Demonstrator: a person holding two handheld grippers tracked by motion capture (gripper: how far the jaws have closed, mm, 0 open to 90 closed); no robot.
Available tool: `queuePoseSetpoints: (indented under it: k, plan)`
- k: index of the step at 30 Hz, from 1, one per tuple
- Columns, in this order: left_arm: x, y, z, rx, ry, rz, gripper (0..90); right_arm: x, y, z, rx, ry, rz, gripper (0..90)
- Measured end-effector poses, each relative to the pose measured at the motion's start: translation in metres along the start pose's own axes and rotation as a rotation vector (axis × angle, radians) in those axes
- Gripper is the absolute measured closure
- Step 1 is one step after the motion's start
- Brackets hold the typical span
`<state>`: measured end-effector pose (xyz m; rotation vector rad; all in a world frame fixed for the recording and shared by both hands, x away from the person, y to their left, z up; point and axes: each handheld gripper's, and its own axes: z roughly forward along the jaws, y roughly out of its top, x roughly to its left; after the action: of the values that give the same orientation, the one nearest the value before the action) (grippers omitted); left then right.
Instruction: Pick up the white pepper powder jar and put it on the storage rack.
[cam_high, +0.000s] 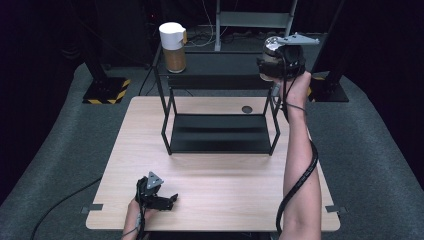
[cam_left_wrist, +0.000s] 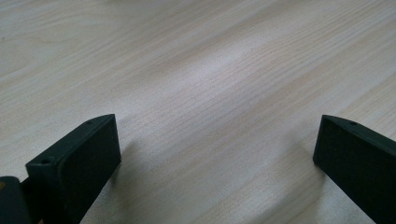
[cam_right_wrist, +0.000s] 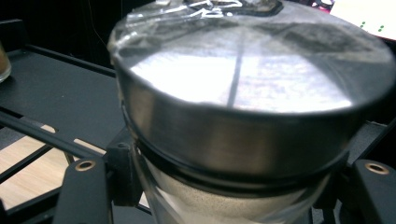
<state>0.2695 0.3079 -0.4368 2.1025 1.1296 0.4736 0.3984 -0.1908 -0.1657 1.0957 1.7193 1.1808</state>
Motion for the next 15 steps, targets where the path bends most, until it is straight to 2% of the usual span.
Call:
queuePoseSetpoints:
  k: [15]
  plan:
    - [0.0,0.0,0.0,0.0,-0.004,0.005,0.1,0.003,0.016,0.029,0.034,-0.002,0.004,30.1]
